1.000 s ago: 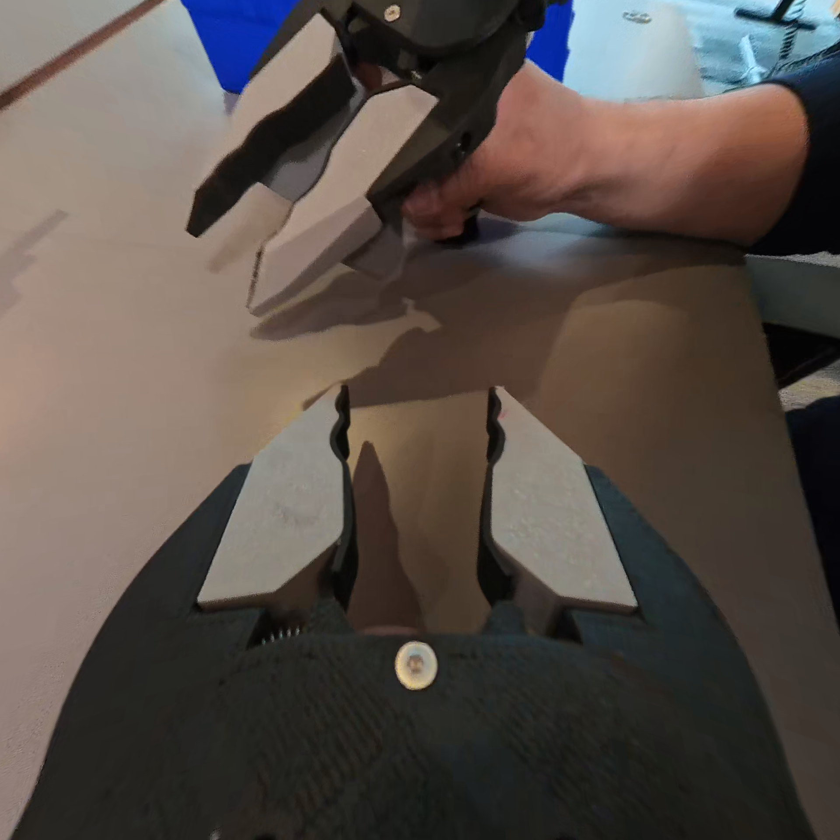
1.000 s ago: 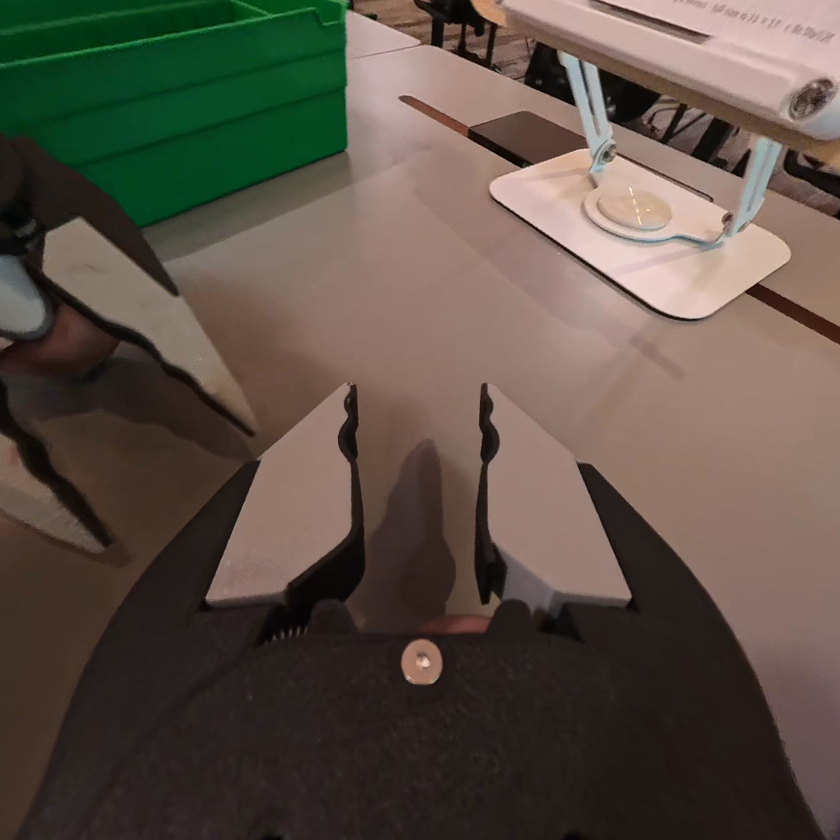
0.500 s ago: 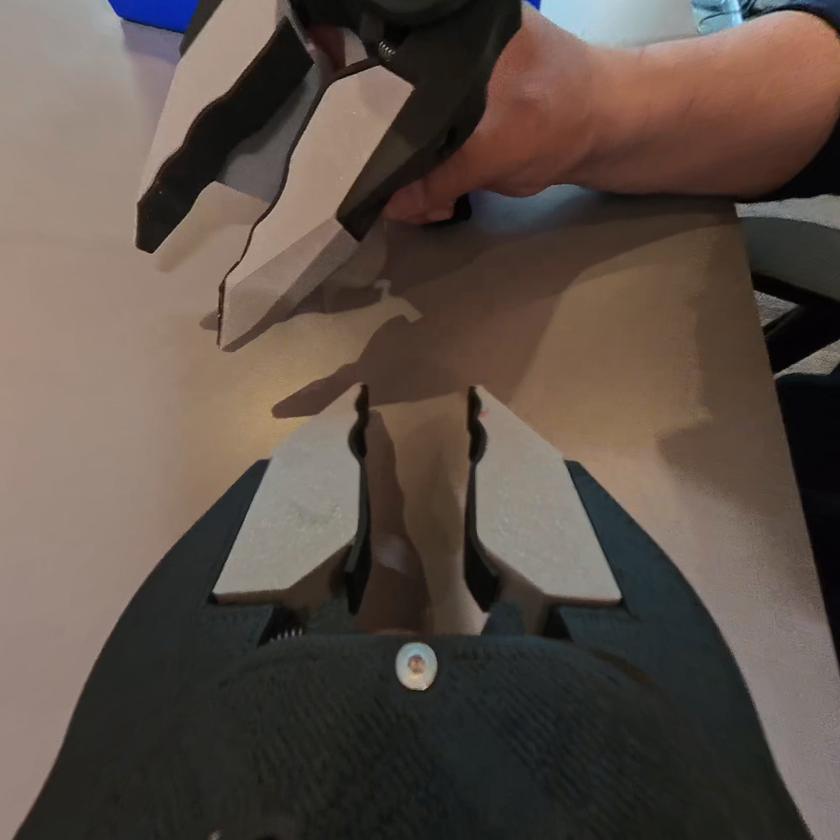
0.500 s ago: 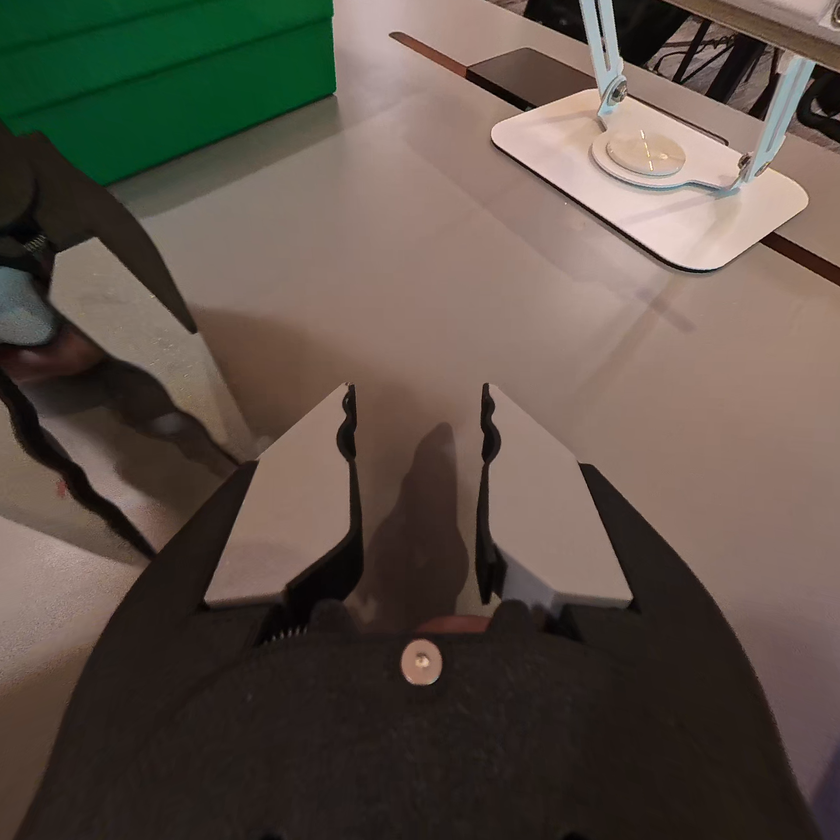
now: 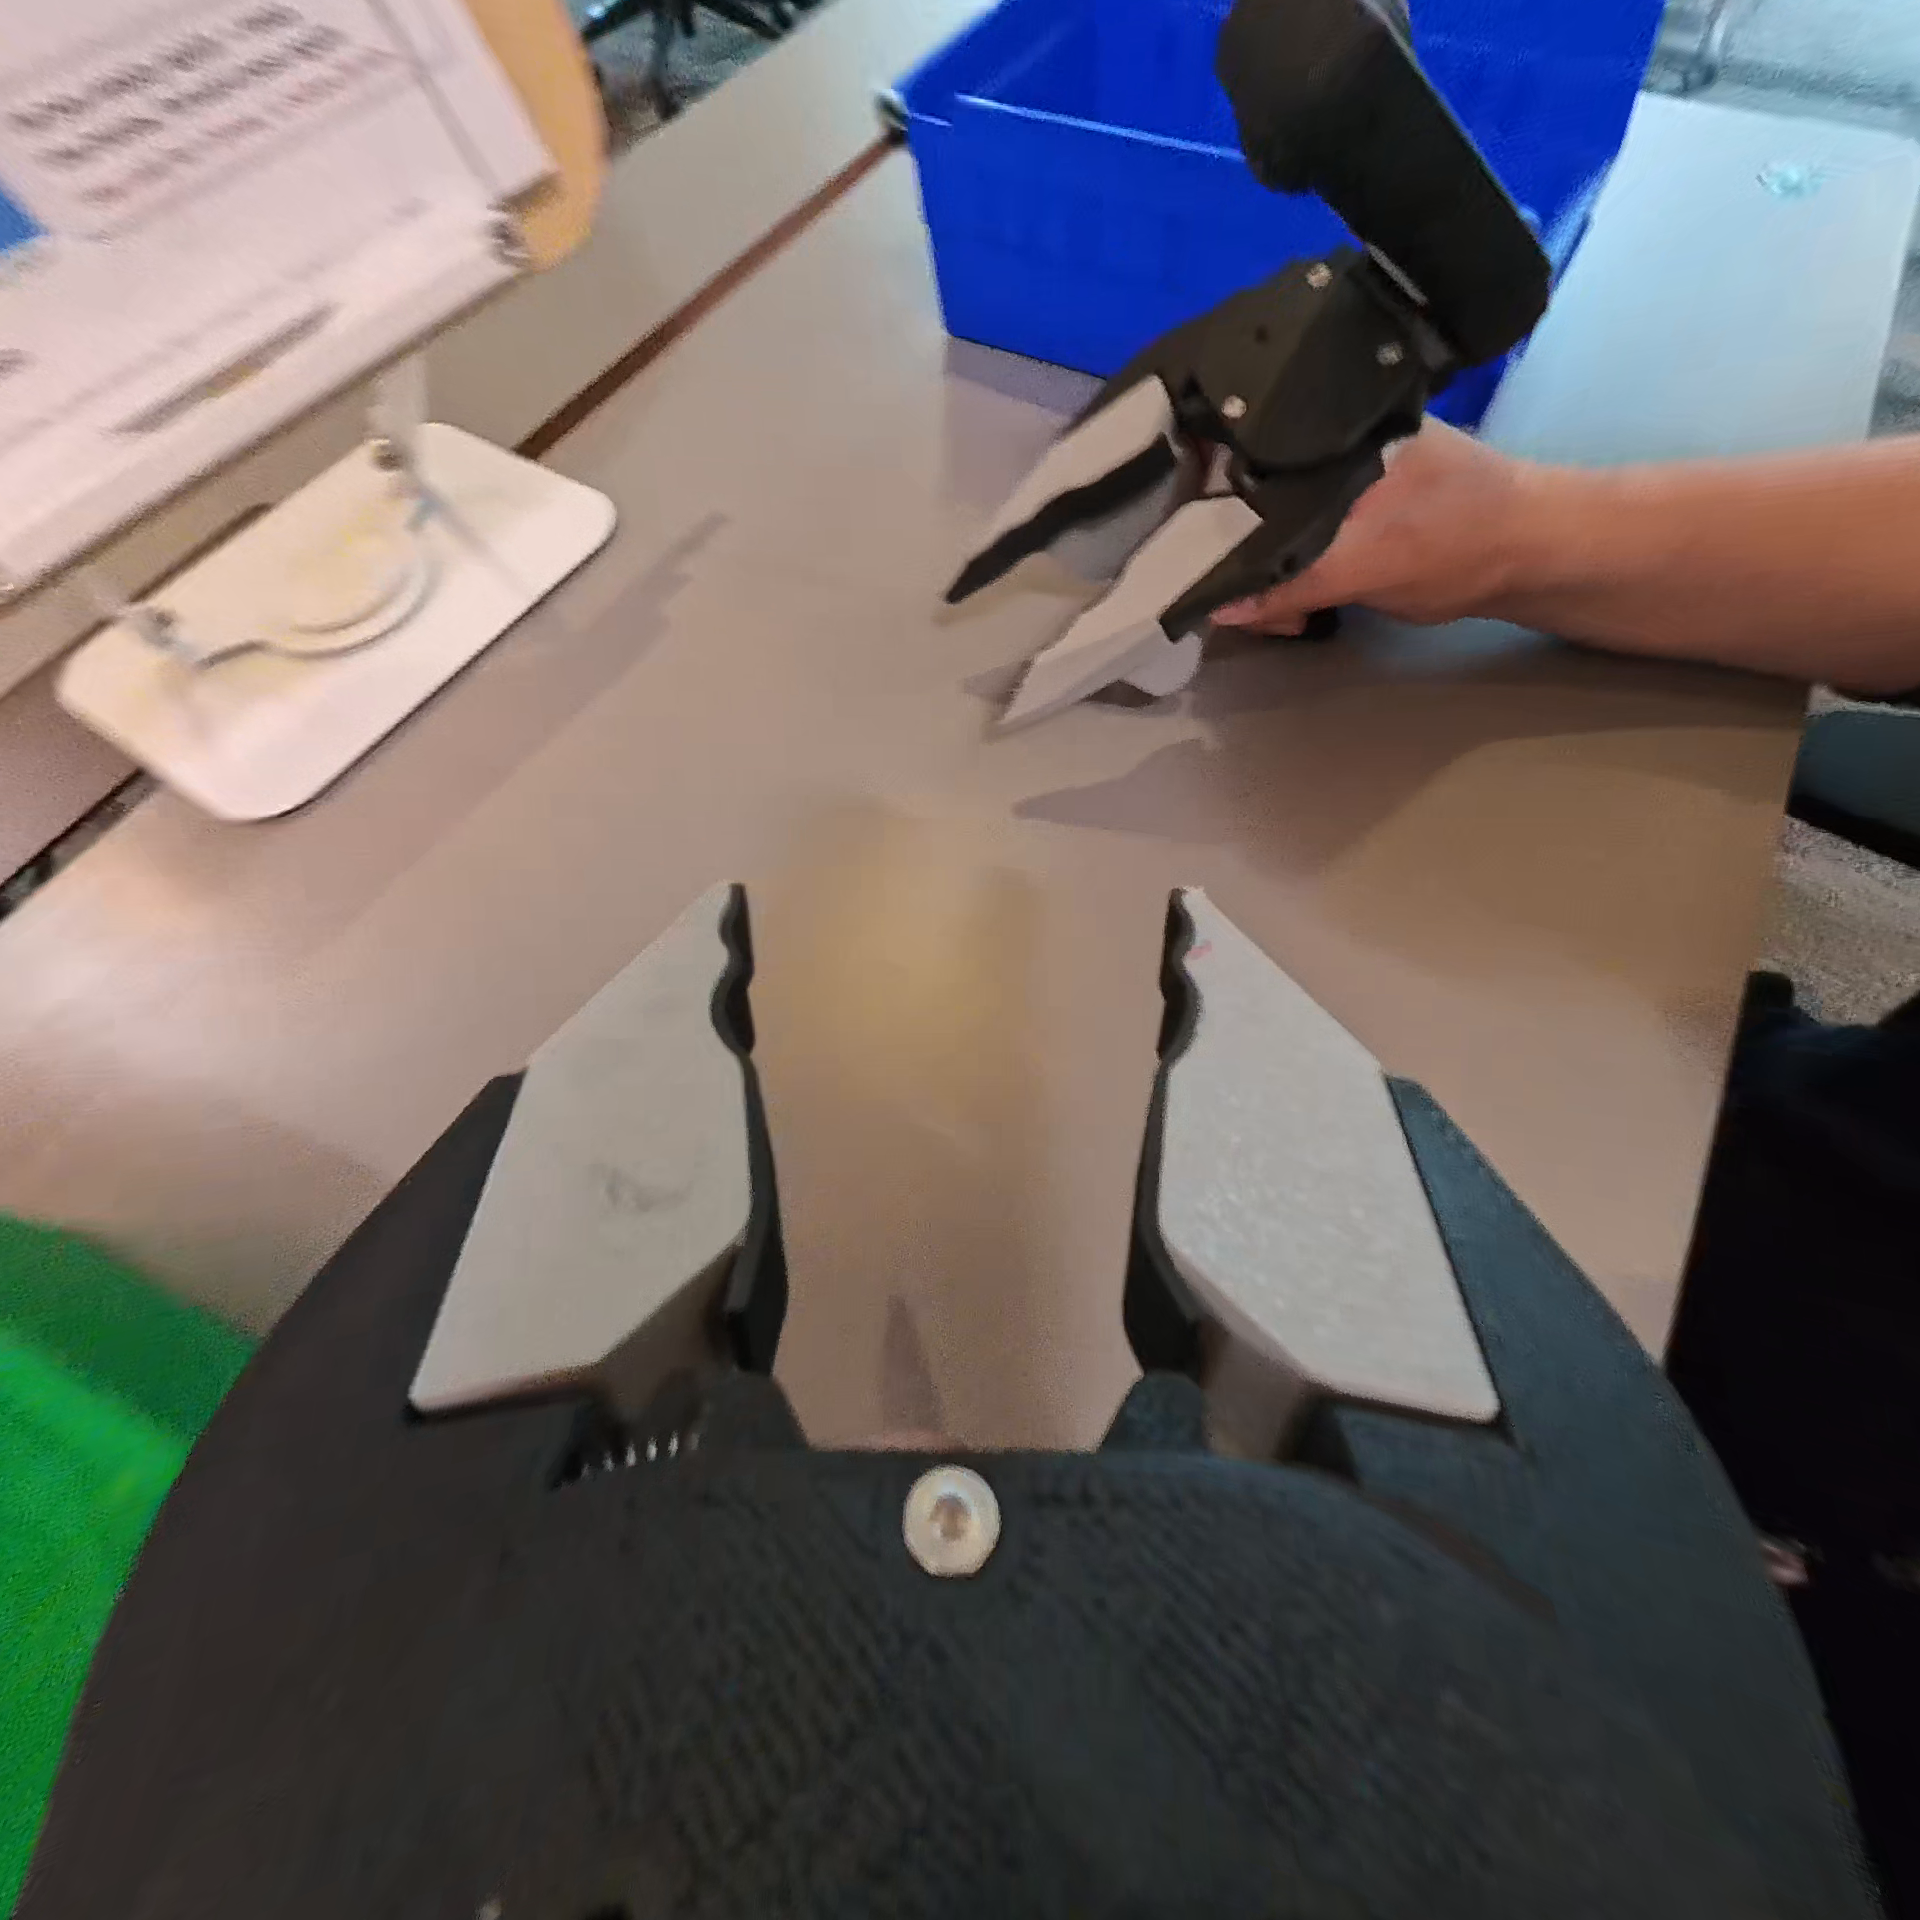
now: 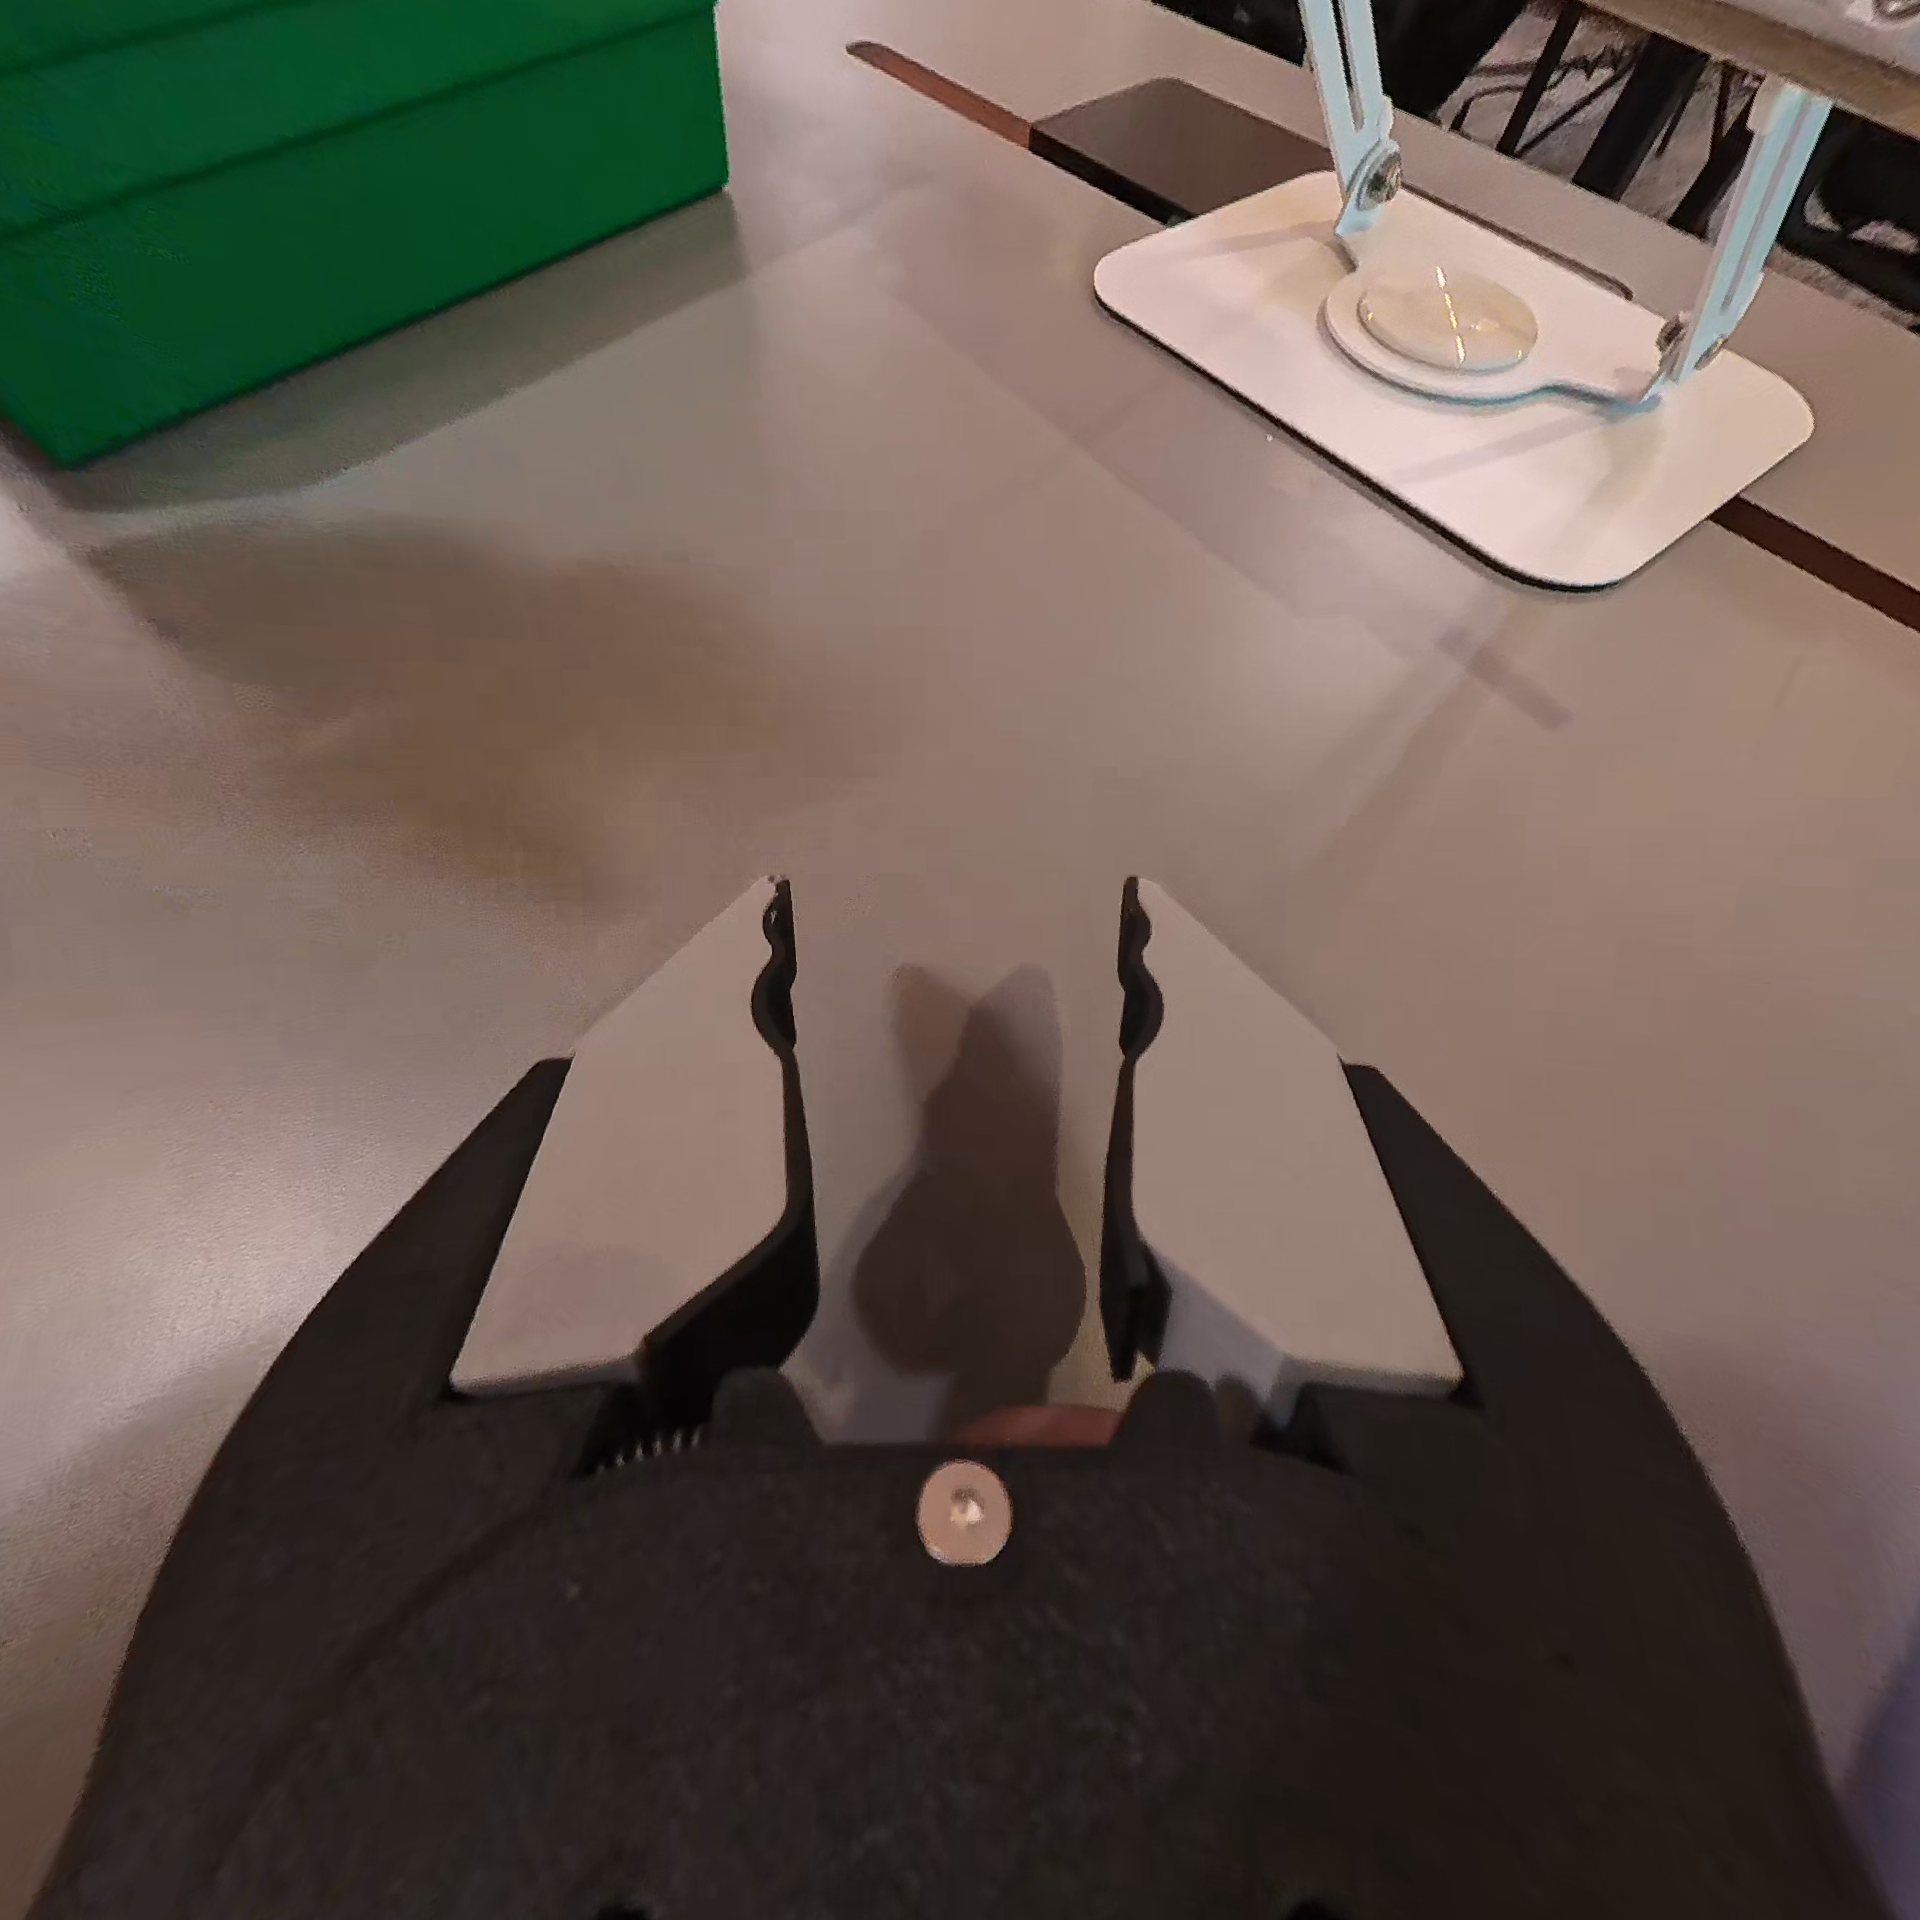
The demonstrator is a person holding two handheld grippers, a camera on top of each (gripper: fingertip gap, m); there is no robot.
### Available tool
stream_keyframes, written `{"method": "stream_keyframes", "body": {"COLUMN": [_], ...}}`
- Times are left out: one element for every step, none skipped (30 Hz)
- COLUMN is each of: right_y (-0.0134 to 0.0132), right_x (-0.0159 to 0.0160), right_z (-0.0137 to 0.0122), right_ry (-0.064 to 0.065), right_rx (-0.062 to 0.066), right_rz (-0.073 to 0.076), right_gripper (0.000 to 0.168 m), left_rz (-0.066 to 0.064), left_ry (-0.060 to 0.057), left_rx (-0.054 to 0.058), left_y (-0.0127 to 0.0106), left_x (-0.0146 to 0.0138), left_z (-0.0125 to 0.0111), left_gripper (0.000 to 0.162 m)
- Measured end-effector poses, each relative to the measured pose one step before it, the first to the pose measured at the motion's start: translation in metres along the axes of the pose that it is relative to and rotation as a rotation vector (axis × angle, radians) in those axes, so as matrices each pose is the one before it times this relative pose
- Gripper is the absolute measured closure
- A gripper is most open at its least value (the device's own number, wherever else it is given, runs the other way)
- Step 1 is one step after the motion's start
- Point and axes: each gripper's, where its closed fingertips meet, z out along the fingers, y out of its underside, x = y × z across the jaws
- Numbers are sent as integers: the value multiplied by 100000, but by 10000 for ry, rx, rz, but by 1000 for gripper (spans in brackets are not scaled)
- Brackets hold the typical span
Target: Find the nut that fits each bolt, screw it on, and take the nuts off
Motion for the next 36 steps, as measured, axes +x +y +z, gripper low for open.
{"method": "stream_keyframes", "body": {"right_y": [82, 38, 4, 1, 14, 62, 96, 92, 72, 32, -22, -66, -83, -35, 51, 98, 73, 4, -24, -11, 18, 40, -3, -52, -40, -32, 4, 17, 30, -1, -19, -24, -19, -8, -3, -10], "right_x": [-35, 7, -10, -31, -26, -11, -30, -62, -46, -15, -1, 63, 174, 267, 178, -16, -24, 43, 43, -7, -33, -41, -51, -55, -42, -55, -12, 9, 18, 43, 43, 65, 59, 58, 67, 64], "right_z": [40, 17, -3, 2, 31, 61, 82, 95, 80, 68, 56, 45, 46, 69, 114, 126, 92, 73, 41, 55, 59, 27, -17, -30, -46, -18, 3, 21, 21, 12, -1, -3, 22, 22, 28, 11], "right_ry": [-17, 25, 19, 8, 1, -14, -56, -96, -98, -89, -84, -45, 19, 81, 28, -88, -66, 0, 22, 0, -9, -9, -5, -6, -3, -14, -2, 21, 31, 54, 53, 47, 34, 21, 23, 24], "right_rx": [-60, -26, -4, -5, -24, -53, -76, -81, -65, -40, -2, 24, 27, -3, -65, -100, -74, -22, -4, -13, -35, -33, 8, 43, 41, 24, -5, -20, -21, -6, 9, 15, 4, -9, -5, 2], "right_rz": [26, 11, -24, -42, -24, 8, 29, 41, 63, 71, 60, 78, 99, 124, 125, 66, 31, 9, -18, -41, -42, -40, -43, -46, -38, -31, -13, -12, -22, -20, -19, -5, 14, 26, 30, 25], "right_gripper": [108, 108, 108, 108, 108, 108, 109, 109, 109, 109, 109, 111, 113, 113, 113, 112, 112, 112, 112, 113, 113, 113, 113, 114, 115, 115, 115, 115, 115, 115, 115, 115, 116, 115, 115, 115], "left_rz": [-213, -175, -96, -52, -31, -40, -78, -75, -41, -50, -98, -154, -192, -108, 24, 93, 129, 122, 16, -63, -12, 106, 271, 379, 267, -22, -178, -143, -84, -20, 88, 207, 204, 147, 129, 131], "left_ry": [-78, -48, -199, -382, -399, -280, -189, -190, -200, -200, -150, -88, -29, 30, -14, 11, 212, 396, 467, 493, 484, 326, 11, -342, -510, -116, 453, 563, 319, 143, 160, 127, -78, -220, -265, -153], "left_rx": [-88, -185, -123, 1, 33, -6, -108, -137, -132, -160, -189, -181, -219, -288, -190, 12, 109, 154, 100, -56, -206, -358, -508, -472, -184, 41, -28, 79, 139, -47, -130, -142, -246, -394, -409, -346], "left_y": [-197, 3, 16, -16, 72, 320, 656, 845, 970, 1086, 1139, 1055, 1008, 974, 770, 418, 199, 81, 83, 189, 377, 645, 926, 895, 469, 38, -20, -272, -374, -142, -3, 35, 190, 438, 529, 510], "left_x": [-1041, -1068, -1310, -1592, -1627, -1453, -1305, -1271, -1273, -1278, -1229, -1125, -973, -719, -609, -435, -63, 252, 358, 386, 422, 323, -40, -464, -716, -190, 640, 895, 654, 539, 703, 705, 327, -17, -187, -72], "left_z": [-1587, -1410, -1273, -1144, -933, -673, -429, -229, -33, 107, 187, 218, 141, -39, -226, -266, -207, -90, 84, 276, 404, 483, 544, 485, 399, 331, 229, 172, 136, 113, 134, 199, 237, 256, 267, 273], "left_gripper": [78, 76, 75, 75, 76, 78, 78, 79, 79, 81, 81, 81, 81, 81, 81, 83, 87, 92, 95, 95, 95, 100, 106, 107, 108, 112, 111, 109, 110, 109, 106, 107, 107, 108, 108, 109]}}
